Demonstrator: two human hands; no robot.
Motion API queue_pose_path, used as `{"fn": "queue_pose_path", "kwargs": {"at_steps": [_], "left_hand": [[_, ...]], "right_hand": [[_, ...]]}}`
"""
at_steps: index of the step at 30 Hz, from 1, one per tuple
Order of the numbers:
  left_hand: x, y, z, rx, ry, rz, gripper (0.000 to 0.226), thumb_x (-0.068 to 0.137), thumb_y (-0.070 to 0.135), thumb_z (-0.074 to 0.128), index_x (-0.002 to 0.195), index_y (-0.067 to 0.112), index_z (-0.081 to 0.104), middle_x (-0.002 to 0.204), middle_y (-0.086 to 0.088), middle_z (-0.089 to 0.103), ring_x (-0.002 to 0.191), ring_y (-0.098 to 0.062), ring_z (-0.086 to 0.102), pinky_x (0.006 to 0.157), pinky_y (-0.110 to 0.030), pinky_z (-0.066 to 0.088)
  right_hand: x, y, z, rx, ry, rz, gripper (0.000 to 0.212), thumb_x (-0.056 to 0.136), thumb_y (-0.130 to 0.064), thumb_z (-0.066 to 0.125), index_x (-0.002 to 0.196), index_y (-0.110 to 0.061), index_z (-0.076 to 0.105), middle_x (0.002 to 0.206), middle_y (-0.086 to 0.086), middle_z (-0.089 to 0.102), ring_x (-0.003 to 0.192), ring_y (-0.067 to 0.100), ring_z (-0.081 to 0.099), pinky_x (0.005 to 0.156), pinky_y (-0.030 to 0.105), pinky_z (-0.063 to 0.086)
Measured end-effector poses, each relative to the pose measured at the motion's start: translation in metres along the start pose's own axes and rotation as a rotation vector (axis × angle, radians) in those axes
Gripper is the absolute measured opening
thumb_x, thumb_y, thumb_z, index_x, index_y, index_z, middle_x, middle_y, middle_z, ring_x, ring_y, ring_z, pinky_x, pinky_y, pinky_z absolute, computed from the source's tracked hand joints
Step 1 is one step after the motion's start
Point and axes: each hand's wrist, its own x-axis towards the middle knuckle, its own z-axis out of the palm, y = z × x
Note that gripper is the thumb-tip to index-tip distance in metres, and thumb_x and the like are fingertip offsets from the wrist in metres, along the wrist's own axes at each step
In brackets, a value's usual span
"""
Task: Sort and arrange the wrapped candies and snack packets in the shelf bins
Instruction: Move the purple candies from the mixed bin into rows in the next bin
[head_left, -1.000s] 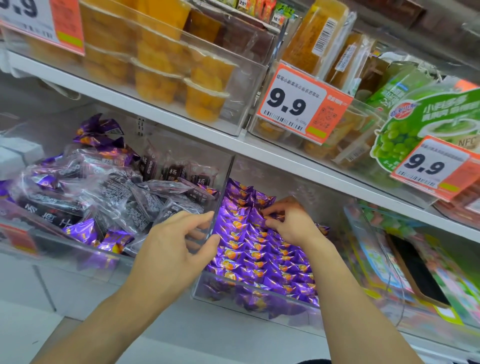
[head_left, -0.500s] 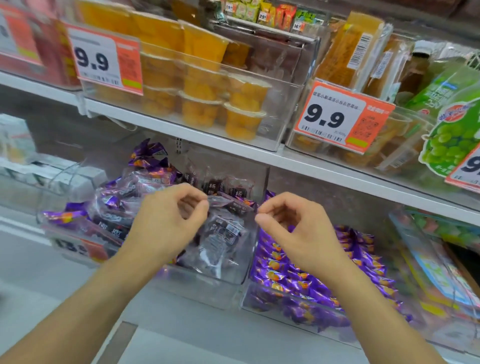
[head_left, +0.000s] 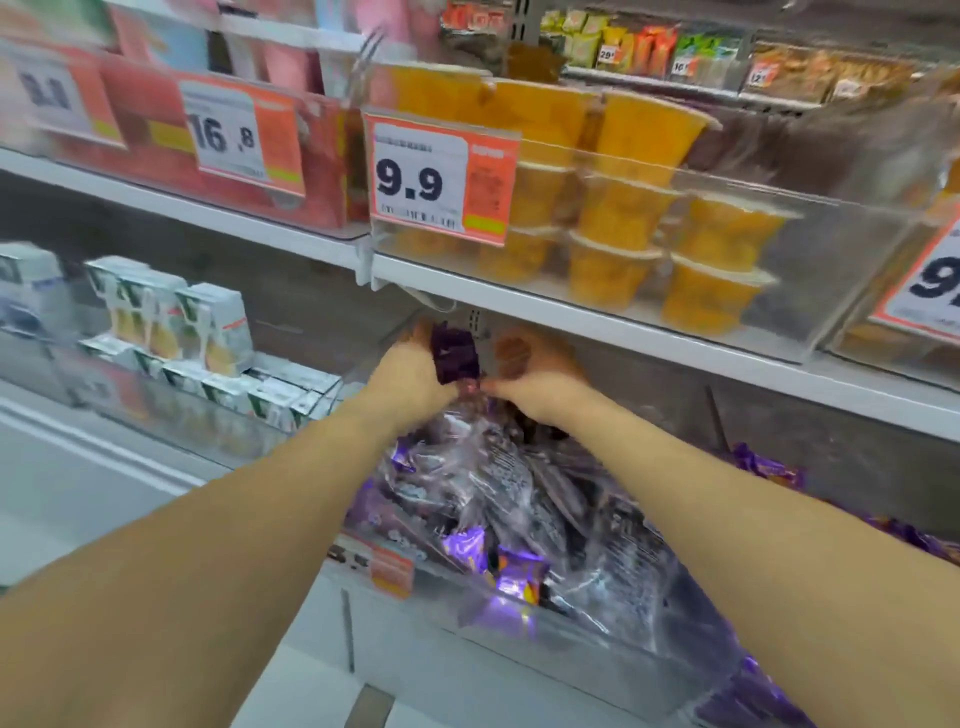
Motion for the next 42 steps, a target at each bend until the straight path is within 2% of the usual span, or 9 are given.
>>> {"fn": "queue_pose_path", "kwargs": {"at_steps": [5,9,15,22,29,32,36,39,42], "left_hand": [[0.016,-0.013,0.009,0.051,0.041,0.073,0.067,0.071,0.051,0.082,0.120,0.009,0.064,0.114,-0.017,0.068,0.103,-0.035,0.064,0.083,-0.035,0.047],[0.016,-0.014,0.009,-0.086,0.088,0.053,0.061,0.067,0.047,0.087,0.116,0.013,0.070,0.110,-0.010,0.072,0.101,-0.027,0.068,0.075,-0.020,0.042],[0.000,-0.003,-0.007,-0.075,0.137,0.129,0.044,0.072,0.016,0.084,0.112,0.011,0.065,0.104,-0.009,0.064,0.095,-0.031,0.062,0.072,-0.025,0.037],[-0.065,0.043,-0.040,-0.243,-0.014,0.158,0.026,0.076,0.024,0.082,0.093,0.023,0.063,0.076,0.005,0.070,0.060,-0.007,0.060,0.062,-0.026,0.051],[-0.166,0.112,-0.019,-0.828,-0.291,0.038,0.029,0.084,0.036,0.063,0.104,0.016,0.068,0.077,0.001,0.076,0.064,-0.007,0.067,0.056,-0.021,0.050],[-0.191,0.132,0.006,-0.975,-0.256,-0.102,0.038,0.086,0.043,0.053,0.094,0.012,0.072,0.069,-0.009,0.071,0.055,-0.016,0.061,0.047,-0.025,0.047],[-0.208,0.157,0.023,-1.265,-0.227,-0.249,0.045,0.088,0.037,0.048,0.101,-0.003,0.066,0.076,-0.021,0.070,0.051,-0.029,0.062,0.045,-0.030,0.050],[-0.216,0.174,0.028,-1.292,-0.258,-0.251,0.043,0.088,0.036,0.046,0.102,0.000,0.064,0.085,-0.019,0.074,0.043,-0.028,0.061,0.034,-0.025,0.043],[-0.220,0.182,0.041,-1.159,-0.237,-0.190,0.049,0.088,0.044,0.045,0.095,0.000,0.064,0.067,-0.009,0.069,0.027,-0.015,0.031,0.034,-0.015,0.022]], "right_hand": [[0.032,-0.019,0.015,-0.017,-0.166,-0.143,0.062,0.071,-0.016,0.088,0.126,-0.022,0.061,0.122,0.002,0.064,0.112,0.022,0.062,0.098,0.038,0.050],[0.040,-0.006,0.015,0.089,-0.205,-0.141,0.063,0.067,-0.018,0.091,0.115,-0.040,0.058,0.115,-0.008,0.062,0.114,0.022,0.062,0.104,0.044,0.047],[0.012,-0.008,0.015,0.138,-0.028,-0.137,0.056,0.076,-0.026,0.086,0.125,-0.020,0.060,0.110,-0.011,0.059,0.107,0.011,0.060,0.082,0.010,0.039],[-0.070,-0.014,-0.016,0.512,-0.001,0.003,0.041,0.067,-0.020,0.091,0.102,-0.021,0.070,0.101,0.002,0.074,0.094,0.024,0.070,0.096,0.046,0.054],[-0.185,0.008,-0.078,0.633,-0.119,0.037,0.036,0.072,-0.018,0.088,0.100,-0.007,0.068,0.096,0.013,0.075,0.083,0.025,0.070,0.082,0.037,0.055],[-0.217,0.016,-0.094,0.632,-0.042,0.001,0.029,0.080,-0.019,0.077,0.098,-0.004,0.061,0.090,0.008,0.074,0.078,0.016,0.069,0.077,0.033,0.057],[-0.242,0.033,-0.117,0.778,0.174,0.077,0.042,0.073,-0.026,0.075,0.101,-0.002,0.053,0.080,0.016,0.073,0.067,0.032,0.071,0.062,0.049,0.060],[-0.253,0.045,-0.127,0.805,0.233,0.166,0.048,0.066,-0.031,0.079,0.099,-0.004,0.057,0.071,0.016,0.070,0.045,0.030,0.058,0.042,0.035,0.046],[-0.258,0.057,-0.127,0.852,0.230,0.209,0.023,0.080,-0.025,0.077,0.093,-0.012,0.063,0.069,0.007,0.065,0.043,0.027,0.051,0.043,0.032,0.042]]}}
